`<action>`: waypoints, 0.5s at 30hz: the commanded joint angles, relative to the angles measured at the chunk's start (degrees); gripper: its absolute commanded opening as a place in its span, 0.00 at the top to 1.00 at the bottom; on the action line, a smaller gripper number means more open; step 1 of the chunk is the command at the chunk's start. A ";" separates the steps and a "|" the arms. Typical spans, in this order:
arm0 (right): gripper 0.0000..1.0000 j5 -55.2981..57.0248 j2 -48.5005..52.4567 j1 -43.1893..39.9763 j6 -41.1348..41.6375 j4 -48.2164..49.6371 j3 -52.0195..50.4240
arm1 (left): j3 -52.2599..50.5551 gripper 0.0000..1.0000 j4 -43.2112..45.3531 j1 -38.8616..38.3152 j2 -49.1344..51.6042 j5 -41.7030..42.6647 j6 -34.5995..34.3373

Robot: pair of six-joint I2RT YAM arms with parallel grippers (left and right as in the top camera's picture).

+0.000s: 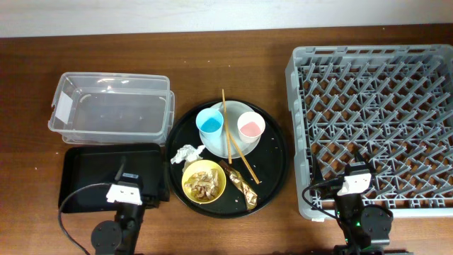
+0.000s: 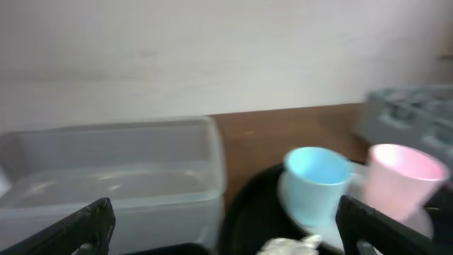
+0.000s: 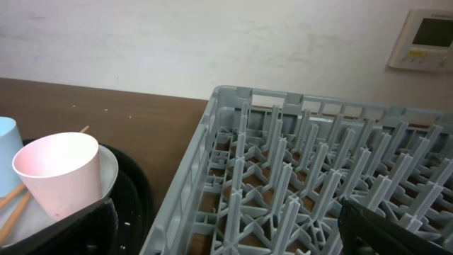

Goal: Sort waste into correct bins and load items into the dishwasher rack

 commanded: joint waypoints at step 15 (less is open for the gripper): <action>0.02 0.26 -0.59 0.31 0.46 -0.07 -0.42 | 55.69 0.01 -41.31 -0.17 32.39 11.85 -2.47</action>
